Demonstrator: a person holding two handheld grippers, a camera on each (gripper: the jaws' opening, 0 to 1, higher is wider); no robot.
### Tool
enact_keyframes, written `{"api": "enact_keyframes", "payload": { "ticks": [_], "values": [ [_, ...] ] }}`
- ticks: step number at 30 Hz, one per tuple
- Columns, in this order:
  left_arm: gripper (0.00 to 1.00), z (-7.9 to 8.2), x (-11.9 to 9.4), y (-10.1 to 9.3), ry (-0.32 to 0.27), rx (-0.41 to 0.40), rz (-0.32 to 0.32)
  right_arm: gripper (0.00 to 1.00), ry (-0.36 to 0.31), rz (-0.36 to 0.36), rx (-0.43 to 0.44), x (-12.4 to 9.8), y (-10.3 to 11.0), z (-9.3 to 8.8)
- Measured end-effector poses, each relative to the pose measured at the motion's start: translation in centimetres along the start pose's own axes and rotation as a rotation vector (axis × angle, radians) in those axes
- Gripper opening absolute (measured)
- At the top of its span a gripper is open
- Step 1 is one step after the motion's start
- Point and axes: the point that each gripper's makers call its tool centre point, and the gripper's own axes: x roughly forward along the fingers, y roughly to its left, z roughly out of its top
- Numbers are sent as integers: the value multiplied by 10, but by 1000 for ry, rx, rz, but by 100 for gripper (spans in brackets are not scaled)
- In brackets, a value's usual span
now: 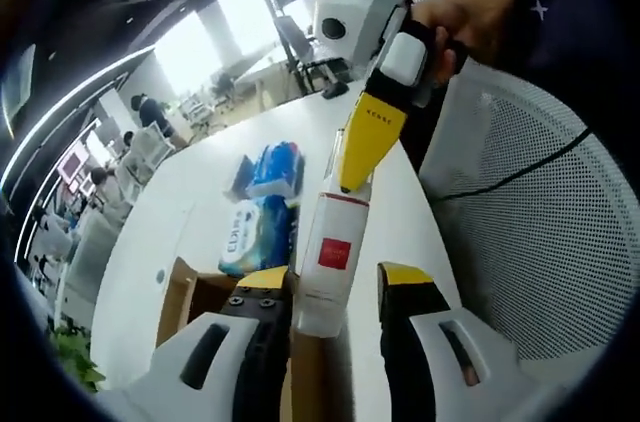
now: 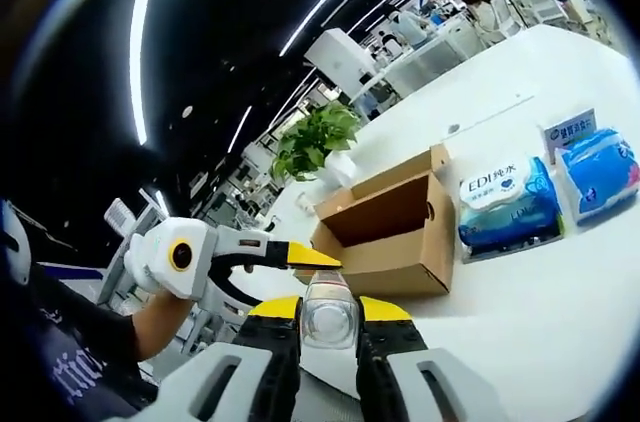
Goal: Operate the shoe box by opening the lid, removing the specified soft item, and placing it in the target area until the item is outside and the box remains undamaged.
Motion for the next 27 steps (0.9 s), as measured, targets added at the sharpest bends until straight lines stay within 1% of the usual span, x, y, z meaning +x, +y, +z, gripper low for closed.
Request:
{"api": "enact_keyframes", "payload": {
  "ticks": [5, 9, 13, 16, 18, 19, 21, 25, 27],
  "values": [
    [37, 1, -7, 7, -29, -62, 35, 15, 24, -6, -77, -1, 1, 5],
    [39, -3, -12, 9, -30, -95, 47, 15, 39, -8, -127, -2, 2, 9],
    [41, -6, -18, 11, -45, -150, 63, 15, 63, -14, -192, -3, 3, 12],
    [44, -10, -22, 12, -45, -183, 78, 15, 76, -16, -229, -4, 3, 18],
    [46, -13, -26, 12, -47, -220, 88, 15, 90, -18, -264, -4, 3, 21],
    [47, -14, -28, 13, -51, -243, 98, 15, 108, -24, -308, -5, 1, 23],
    [49, -17, -32, 15, -60, -280, 116, 15, 126, -24, -351, -5, 2, 28],
    [51, -22, -38, 16, -66, -319, 136, 15, 167, -36, -457, -7, 0, 39],
    [53, -25, -41, 17, -73, -345, 152, 15, 181, -38, -486, -7, 0, 45]
  ]
}}
